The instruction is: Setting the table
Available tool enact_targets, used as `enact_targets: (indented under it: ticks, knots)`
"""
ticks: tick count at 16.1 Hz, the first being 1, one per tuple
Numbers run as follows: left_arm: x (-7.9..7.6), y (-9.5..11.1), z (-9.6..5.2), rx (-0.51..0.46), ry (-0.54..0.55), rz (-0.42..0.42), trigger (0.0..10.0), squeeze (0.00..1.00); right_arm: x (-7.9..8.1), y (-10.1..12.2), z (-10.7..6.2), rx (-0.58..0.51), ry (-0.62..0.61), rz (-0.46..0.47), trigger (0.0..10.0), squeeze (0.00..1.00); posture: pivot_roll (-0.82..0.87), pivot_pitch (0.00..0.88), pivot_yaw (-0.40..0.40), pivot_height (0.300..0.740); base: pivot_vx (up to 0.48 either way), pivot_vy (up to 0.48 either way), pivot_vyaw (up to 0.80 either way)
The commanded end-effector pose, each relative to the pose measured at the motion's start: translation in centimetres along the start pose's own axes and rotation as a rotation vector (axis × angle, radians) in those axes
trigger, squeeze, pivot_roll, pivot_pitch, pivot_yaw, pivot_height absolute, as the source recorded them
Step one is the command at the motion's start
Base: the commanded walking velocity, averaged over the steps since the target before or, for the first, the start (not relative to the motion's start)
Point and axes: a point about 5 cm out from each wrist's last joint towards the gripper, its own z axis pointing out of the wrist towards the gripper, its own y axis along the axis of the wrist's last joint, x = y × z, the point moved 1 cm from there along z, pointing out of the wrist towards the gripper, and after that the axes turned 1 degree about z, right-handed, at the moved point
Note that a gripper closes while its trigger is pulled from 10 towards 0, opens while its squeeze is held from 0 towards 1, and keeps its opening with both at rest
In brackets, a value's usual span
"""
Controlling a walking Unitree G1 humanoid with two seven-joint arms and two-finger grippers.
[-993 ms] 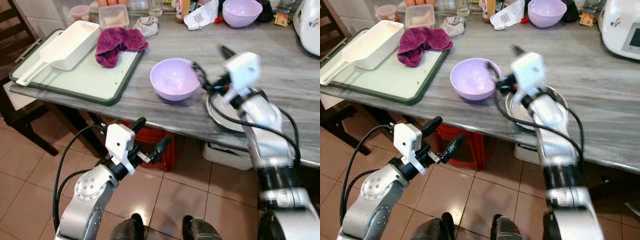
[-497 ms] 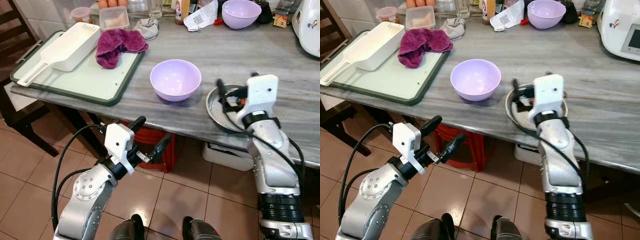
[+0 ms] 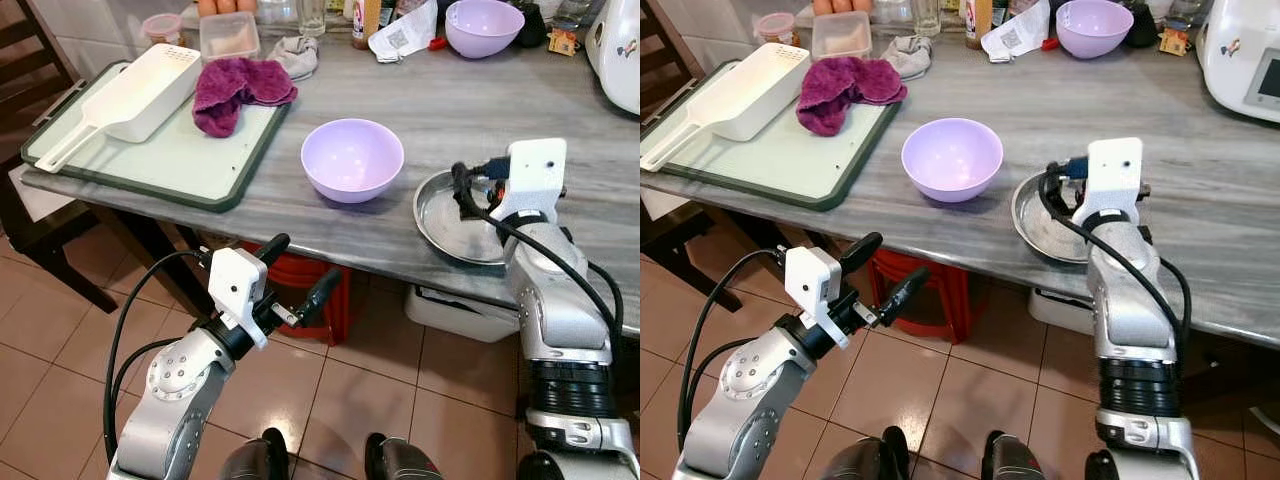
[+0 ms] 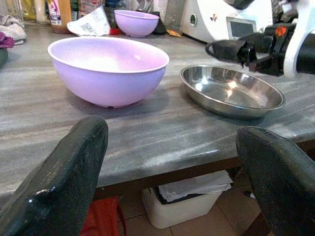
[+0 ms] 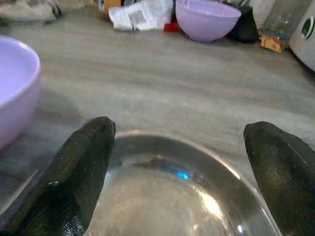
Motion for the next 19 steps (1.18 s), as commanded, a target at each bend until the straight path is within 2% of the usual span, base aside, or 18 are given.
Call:
enact_targets:
  ticks: [1,2,3,8,13,14,19]
  knots:
    - [0.0,-0.3,-0.2,0.015,-0.004,0.005,10.0,0.0,0.2,-0.5,-0.1,0.035,0.013,-0.022,10.0,0.0,-0.16,0.205,0.019,0.74,0.0,0.0,0.0]
    - [0.0,-0.3,-0.2,0.015,-0.004,0.006,10.0,0.0,0.6,-1.2,-0.2,0.084,0.047,-0.024,10.0,0.0,-0.16,0.205,0.019,0.74,0.0,0.0,0.0]
    - [0.0,-0.3,-0.3,0.014,-0.005,0.007,10.0,0.0,1.1,-1.5,-0.4,0.108,0.092,0.021,10.0,0.0,-0.16,0.208,0.019,0.74,0.0,0.0,0.0]
    - [-0.1,-0.2,-0.6,0.02,-0.012,0.006,10.0,0.0,1.6,-3.3,-0.8,0.208,0.11,0.071,10.0,0.0,-0.15,0.223,0.023,0.74,0.0,0.0,0.0]
    - [-0.1,-0.2,-0.7,0.025,-0.008,0.008,10.0,0.0,2.0,-3.4,-0.7,0.244,0.141,0.126,10.0,0.0,-0.15,0.231,0.025,0.74,0.0,0.0,0.0]
    - [-0.1,-0.3,-0.7,0.03,-0.007,0.007,10.0,0.0,2.6,-3.5,-0.5,0.258,0.172,0.159,10.0,0.0,-0.15,0.235,0.027,0.74,0.0,0.0,0.0]
    - [-0.2,-0.3,-0.8,0.035,-0.005,0.01,10.0,0.0,3.3,-3.0,0.0,0.246,0.212,0.174,10.0,0.0,-0.14,0.242,0.031,0.74,0.0,0.0,0.0]
